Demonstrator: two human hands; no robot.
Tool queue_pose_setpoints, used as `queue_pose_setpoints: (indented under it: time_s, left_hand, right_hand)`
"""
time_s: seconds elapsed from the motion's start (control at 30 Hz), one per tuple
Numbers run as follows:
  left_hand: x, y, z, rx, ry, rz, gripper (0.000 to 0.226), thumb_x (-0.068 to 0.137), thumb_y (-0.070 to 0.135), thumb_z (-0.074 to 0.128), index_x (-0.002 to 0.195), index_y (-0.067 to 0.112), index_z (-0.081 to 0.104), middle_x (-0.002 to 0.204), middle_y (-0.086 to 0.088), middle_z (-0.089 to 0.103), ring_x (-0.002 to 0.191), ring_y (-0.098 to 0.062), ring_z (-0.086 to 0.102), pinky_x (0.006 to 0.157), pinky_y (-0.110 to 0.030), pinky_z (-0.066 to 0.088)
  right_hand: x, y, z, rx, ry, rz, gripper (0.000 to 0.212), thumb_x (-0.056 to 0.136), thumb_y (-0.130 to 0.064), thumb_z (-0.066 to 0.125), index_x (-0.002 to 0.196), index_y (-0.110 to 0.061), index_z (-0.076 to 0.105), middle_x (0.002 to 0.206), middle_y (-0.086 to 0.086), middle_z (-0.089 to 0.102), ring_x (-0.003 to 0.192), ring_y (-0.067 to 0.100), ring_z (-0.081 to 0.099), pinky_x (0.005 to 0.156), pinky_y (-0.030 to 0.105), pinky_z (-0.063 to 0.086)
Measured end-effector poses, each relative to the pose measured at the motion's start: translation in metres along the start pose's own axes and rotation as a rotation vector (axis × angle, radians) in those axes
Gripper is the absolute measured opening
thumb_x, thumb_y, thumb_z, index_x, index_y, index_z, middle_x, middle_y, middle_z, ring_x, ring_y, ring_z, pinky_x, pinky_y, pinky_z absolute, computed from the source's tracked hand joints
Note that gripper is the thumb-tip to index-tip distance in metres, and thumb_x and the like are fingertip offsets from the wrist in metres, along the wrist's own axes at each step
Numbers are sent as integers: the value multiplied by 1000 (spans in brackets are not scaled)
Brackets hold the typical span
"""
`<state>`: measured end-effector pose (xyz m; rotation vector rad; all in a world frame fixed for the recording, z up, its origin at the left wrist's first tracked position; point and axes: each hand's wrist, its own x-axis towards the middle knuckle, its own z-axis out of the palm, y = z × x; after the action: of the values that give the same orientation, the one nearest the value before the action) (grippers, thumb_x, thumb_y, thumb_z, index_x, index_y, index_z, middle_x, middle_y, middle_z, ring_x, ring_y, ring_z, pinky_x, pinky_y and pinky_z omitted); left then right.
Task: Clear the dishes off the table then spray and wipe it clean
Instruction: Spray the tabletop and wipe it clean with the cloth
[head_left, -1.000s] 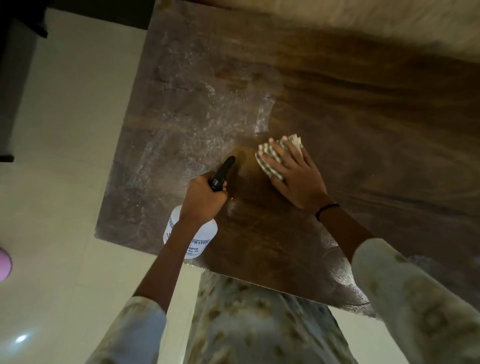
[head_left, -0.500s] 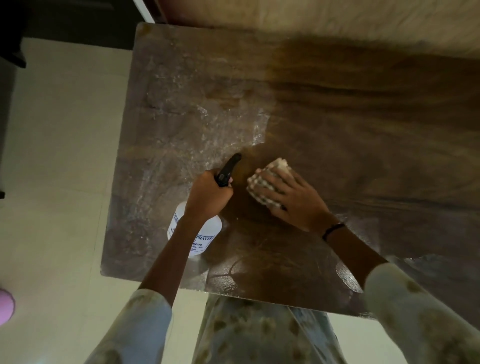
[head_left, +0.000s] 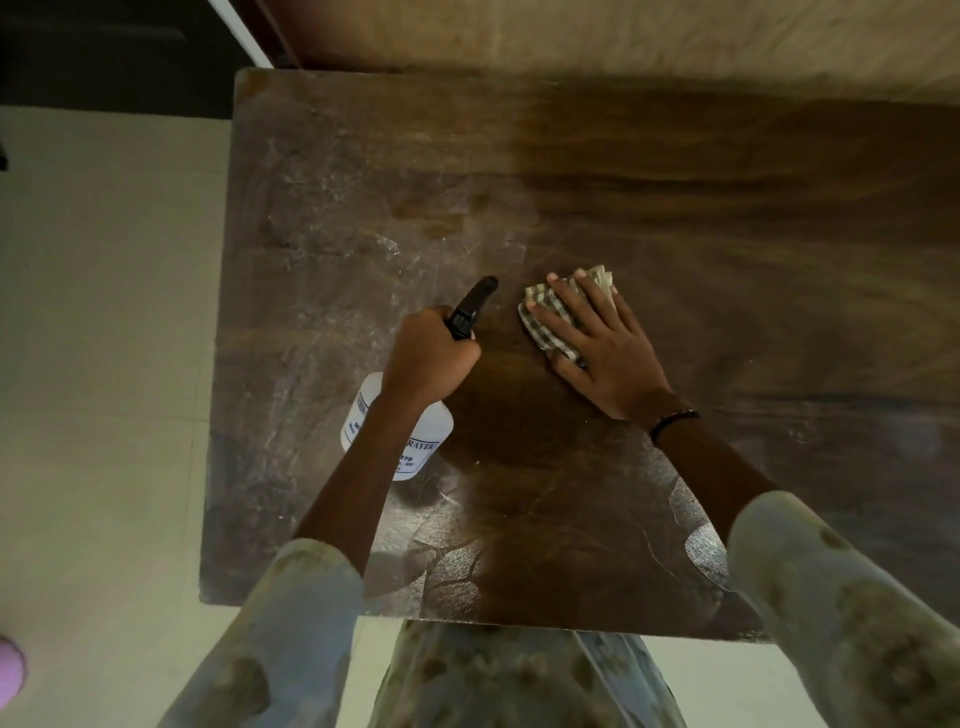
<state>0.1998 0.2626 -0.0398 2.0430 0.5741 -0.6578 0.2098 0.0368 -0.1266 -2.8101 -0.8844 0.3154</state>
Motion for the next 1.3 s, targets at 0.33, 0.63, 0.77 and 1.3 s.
queue_pose_setpoints:
  time_s: [0.33, 0.63, 0.77, 1.3]
  left_hand:
    - [10, -5, -18, 46, 40, 4, 26, 85, 8, 57, 66, 23, 50, 62, 0, 51, 57, -13, 48, 54, -22, 39]
    - [20, -7, -33, 47, 81, 7, 13, 80, 4, 59, 88, 10, 66, 64, -4, 57, 56, -21, 52, 55, -26, 37]
    - [28, -3, -37, 44, 74, 4, 15, 82, 6, 59, 94, 11, 67, 69, -5, 60, 59, -23, 55, 57, -28, 42]
    - [58, 14, -46, 51, 60, 16, 10, 83, 8, 59, 89, 8, 66, 73, -12, 64, 66, -29, 58, 63, -33, 43]
  right_hand:
    - [69, 11, -13, 51, 48, 186, 58, 98, -44, 30, 154, -30, 24, 163, 4, 17, 151, 31, 9, 120, 51, 14]
    - [77, -66, 9, -10, 9, -98, 56, 96, -42, 32, 150, -25, 35, 160, 8, 27, 149, 32, 17, 120, 52, 13]
    - [35, -22, 3, 0, -1, -140, 59, 96, -43, 38, 153, -32, 27, 162, 4, 21, 150, 28, 13, 121, 49, 14]
    - [84, -44, 4, -48, -8, -209, 57, 97, -43, 36, 151, -29, 31, 161, 7, 25, 150, 31, 14, 120, 52, 16]
